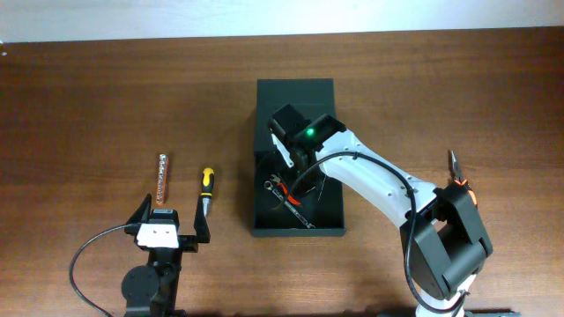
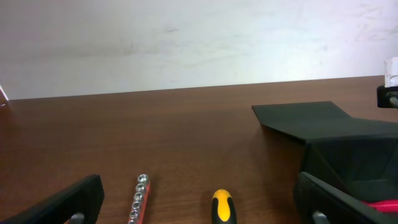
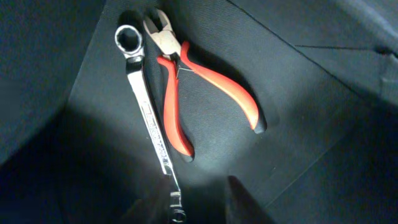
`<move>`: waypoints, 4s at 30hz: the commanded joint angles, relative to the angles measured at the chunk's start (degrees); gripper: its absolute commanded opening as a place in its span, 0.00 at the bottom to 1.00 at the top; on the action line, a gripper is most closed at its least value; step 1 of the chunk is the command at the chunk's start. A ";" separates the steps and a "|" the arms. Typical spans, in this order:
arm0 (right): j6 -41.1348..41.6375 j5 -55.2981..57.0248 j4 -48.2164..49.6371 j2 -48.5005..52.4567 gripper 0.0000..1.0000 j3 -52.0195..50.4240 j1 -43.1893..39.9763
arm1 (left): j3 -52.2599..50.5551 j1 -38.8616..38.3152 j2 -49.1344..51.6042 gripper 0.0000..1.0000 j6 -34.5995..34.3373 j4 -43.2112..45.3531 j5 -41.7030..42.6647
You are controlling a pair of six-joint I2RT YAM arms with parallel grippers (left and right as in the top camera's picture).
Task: Pack container
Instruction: 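Release the red pliers in the box and lift the right gripper, then move the right gripper over the orange-black needle-nose pliers, then lower the right gripper and grasp the needle-nose pliers at the handles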
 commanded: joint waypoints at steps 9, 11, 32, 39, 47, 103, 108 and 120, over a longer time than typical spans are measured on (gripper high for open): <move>-0.13 2.43 -11.78 -0.46 0.99 21.84 -4.85 | -0.44 0.13 -0.44 0.99 0.87 -0.02 -0.44; 1.46 5.03 -15.30 -0.46 0.99 25.31 -7.45 | -0.44 0.13 -0.44 0.99 0.87 -0.02 -0.42; 2.99 7.91 -36.96 -13.84 0.99 28.68 -36.76 | -0.44 0.13 -0.44 0.99 0.87 -0.02 -0.42; 2.89 7.93 -36.92 -30.01 0.99 19.28 -39.39 | -0.44 0.13 -0.44 0.99 0.87 -0.02 -0.42; 4.55 13.79 -29.03 -36.37 0.99 6.78 -48.74 | -0.44 0.13 -0.44 0.99 0.87 -0.02 -0.42; -18.84 1.40 -5.38 -5.60 0.99 -10.49 -54.82 | -0.44 0.13 -0.44 0.99 0.87 -0.02 -0.42; -18.82 1.38 -5.22 -5.60 0.99 -10.51 -54.51 | -0.44 0.13 -0.44 0.99 0.87 -0.02 -0.42; -18.78 1.36 -2.19 -5.60 0.99 -13.22 -54.53 | -0.44 0.15 -0.44 0.99 0.87 -0.02 -0.44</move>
